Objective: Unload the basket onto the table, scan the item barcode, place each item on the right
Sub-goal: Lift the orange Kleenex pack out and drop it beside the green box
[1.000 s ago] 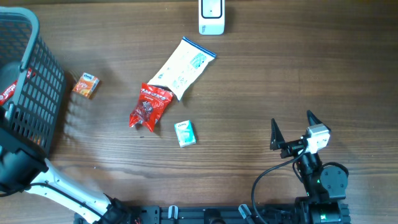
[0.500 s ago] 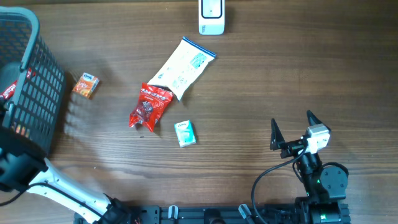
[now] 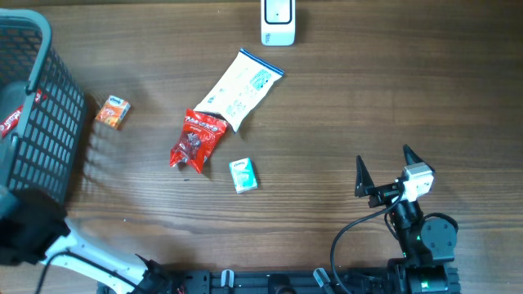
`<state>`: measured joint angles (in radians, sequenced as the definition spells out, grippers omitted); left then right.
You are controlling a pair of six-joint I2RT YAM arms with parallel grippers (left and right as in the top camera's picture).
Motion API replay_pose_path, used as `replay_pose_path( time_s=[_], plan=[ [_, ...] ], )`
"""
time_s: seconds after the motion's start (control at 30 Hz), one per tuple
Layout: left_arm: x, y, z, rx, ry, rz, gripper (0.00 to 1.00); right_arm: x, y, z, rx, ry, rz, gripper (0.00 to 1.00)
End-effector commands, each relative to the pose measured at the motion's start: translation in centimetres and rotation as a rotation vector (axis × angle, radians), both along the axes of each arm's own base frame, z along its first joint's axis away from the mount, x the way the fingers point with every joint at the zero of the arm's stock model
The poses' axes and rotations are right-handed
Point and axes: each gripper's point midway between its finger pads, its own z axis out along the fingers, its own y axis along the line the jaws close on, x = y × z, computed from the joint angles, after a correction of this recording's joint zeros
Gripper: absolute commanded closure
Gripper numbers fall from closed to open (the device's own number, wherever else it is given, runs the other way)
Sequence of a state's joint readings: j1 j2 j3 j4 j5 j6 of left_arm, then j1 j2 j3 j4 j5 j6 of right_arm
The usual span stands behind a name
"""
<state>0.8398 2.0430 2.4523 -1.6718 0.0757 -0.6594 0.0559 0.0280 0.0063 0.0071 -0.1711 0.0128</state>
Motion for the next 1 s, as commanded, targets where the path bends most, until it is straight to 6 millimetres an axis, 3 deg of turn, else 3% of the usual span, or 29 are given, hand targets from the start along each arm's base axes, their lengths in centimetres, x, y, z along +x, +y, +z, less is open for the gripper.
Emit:
replay_pose_path(
  time_s=[0.0,0.1,0.23,0.4,0.5,0.6,0.63,0.87,0.9,0.97],
  plan=[
    [0.1,-3.4,6.4,0.050,-0.198,-0.070,0.96,0.1,-0.3,0.0,-0.012,-0.004,-0.015,0.00],
    [0.5,-6.0,8.4,0.028,-0.280,-0.124,0.96,0.1,-0.3,0.0,-0.012,-0.004,-0.015,0.00],
    [2.2,-11.0,11.1,-0.002,-0.396,-0.287,0.96,0.1,-0.3,0.0,-0.012,-0.004,-0.015,0.00],
    [4.8,-17.0,11.5,-0.017,-0.403,-0.488,0.96,0.1,-0.3,0.0,-0.012,-0.003,-0.015,0.00],
    [6.2,-20.9,10.4,-0.038,-0.358,-0.600,0.96,0.1,-0.3,0.0,-0.012,-0.003,-0.015,0.00],
    [7.1,-24.8,8.1,-0.031,-0.256,-0.711,0.96,0.1,-0.3,0.0,-0.012,-0.003,-0.015,0.00],
    [7.6,-28.2,4.9,-0.005,-0.115,-0.814,0.96,0.1,-0.3,0.0,-0.012,-0.003,-0.015,0.00],
    [8.8,-36.3,-3.5,-0.048,0.078,-1.028,0.95,0.1,-0.3,0.0,-0.012,-0.004,-0.015,0.00],
    [8.9,-38.4,-6.2,-0.060,0.115,-1.082,0.89,0.1,-0.3,0.0,-0.012,-0.004,-0.015,0.00],
    [8.6,-40.3,-9.0,-0.072,0.159,-1.131,0.78,0.1,-0.3,0.0,-0.012,-0.004,-0.015,0.00]
  ],
)
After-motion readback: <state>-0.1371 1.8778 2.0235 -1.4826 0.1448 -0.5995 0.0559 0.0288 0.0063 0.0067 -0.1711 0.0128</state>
